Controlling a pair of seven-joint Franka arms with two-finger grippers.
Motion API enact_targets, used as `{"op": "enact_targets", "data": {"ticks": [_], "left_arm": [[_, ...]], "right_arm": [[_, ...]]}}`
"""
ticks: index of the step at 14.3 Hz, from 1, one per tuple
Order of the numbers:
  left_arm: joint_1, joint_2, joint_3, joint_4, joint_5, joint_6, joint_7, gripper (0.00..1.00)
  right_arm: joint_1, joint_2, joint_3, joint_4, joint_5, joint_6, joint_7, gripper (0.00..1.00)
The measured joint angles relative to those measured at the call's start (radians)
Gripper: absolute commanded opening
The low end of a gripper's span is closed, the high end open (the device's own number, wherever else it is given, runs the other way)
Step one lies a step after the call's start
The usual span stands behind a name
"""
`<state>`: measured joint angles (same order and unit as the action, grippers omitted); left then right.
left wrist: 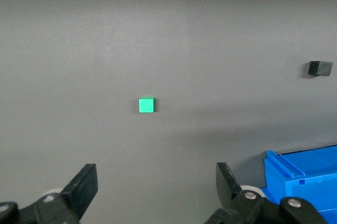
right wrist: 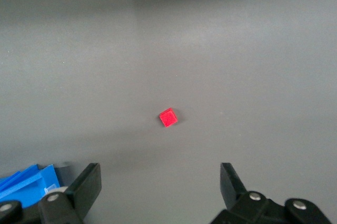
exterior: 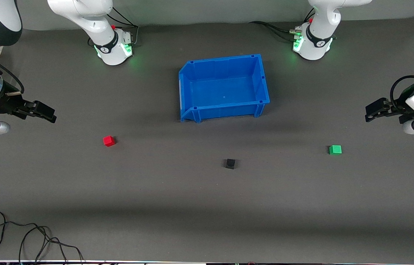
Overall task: Attach green and red cubes to black cube
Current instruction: 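Move the right gripper to the red cube while the left gripper approaches the green cube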
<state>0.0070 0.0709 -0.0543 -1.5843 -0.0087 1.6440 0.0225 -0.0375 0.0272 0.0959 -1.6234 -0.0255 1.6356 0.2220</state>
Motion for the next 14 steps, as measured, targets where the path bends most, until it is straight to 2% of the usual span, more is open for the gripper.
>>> {"op": "enact_targets", "data": {"ticks": [9, 14], "left_arm": [[0.001, -0.001, 0.003, 0.009, -0.001, -0.003, -0.037, 1.00], [0.039, -0.001, 0.009, 0.022, -0.033, -0.066, -0.468, 1.00]], "right_arm": [[0.002, 0.002, -0.001, -0.005, 0.000, 0.007, 0.042, 1.00], [0.003, 0.009, -0.004, -0.054, 0.000, 0.053, 0.271, 0.99]]}}
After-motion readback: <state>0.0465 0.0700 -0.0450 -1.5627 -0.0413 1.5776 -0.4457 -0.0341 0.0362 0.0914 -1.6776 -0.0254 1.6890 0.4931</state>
